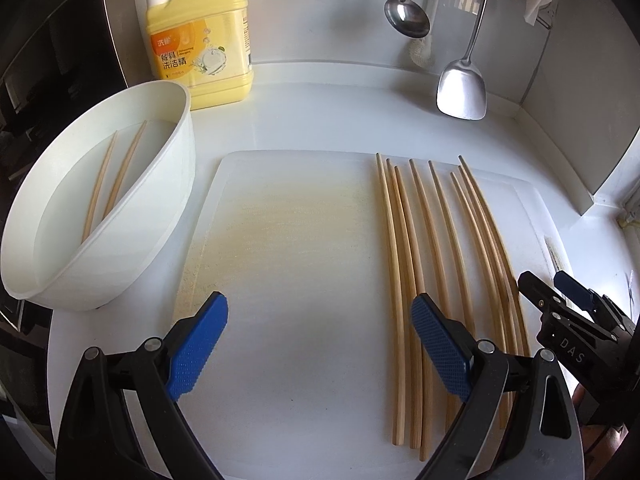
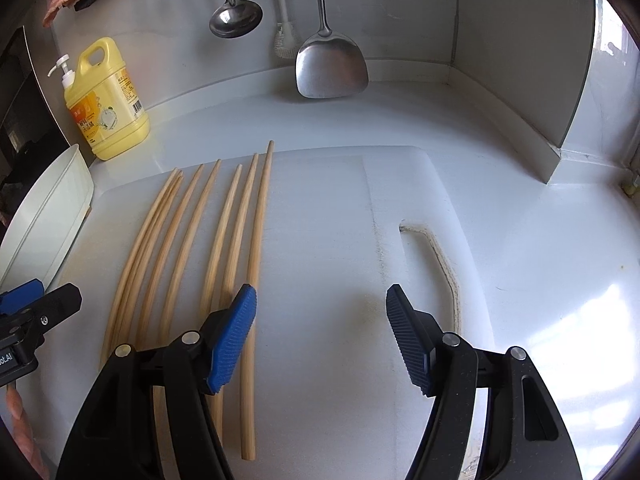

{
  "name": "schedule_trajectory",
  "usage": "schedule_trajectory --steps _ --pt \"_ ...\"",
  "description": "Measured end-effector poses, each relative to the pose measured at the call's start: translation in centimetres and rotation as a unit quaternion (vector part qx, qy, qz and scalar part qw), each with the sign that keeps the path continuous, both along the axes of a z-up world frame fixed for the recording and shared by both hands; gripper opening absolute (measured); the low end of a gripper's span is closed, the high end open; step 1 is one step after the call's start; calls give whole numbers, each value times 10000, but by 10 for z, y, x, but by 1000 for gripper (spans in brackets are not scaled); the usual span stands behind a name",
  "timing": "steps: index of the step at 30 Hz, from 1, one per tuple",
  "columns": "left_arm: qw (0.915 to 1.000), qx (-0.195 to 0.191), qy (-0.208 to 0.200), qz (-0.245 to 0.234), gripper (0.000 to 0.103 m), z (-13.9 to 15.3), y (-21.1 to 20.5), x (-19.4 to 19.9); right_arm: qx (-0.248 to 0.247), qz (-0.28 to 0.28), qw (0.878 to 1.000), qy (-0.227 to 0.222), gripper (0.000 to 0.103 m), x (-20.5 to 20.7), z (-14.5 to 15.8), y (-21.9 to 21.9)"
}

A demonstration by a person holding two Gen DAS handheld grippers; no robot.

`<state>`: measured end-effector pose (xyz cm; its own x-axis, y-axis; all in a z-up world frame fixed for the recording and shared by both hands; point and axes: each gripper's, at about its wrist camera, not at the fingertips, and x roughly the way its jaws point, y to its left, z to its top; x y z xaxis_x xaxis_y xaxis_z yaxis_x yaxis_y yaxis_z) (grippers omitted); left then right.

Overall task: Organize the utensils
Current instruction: 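Close the left tool on a chopstick while the right tool grasps another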

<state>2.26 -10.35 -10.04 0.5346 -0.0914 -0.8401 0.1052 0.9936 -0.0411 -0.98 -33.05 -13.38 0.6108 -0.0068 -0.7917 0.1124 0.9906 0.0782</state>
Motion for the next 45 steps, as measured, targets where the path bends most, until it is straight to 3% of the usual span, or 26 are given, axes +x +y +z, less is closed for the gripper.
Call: schedule_trajectory --steps 7,32,45 --pt "9999 23 -112 -82 91 -5 -8 3 29 47 10000 -11 65 -2 2 0" --pt "9997 245 58 81 94 -32 -15 20 70 109 9999 -41 65 -2 2 5" --pt "9991 297 -31 296 95 -32 -13 30 -374 275 9989 36 64 13 -3 19"
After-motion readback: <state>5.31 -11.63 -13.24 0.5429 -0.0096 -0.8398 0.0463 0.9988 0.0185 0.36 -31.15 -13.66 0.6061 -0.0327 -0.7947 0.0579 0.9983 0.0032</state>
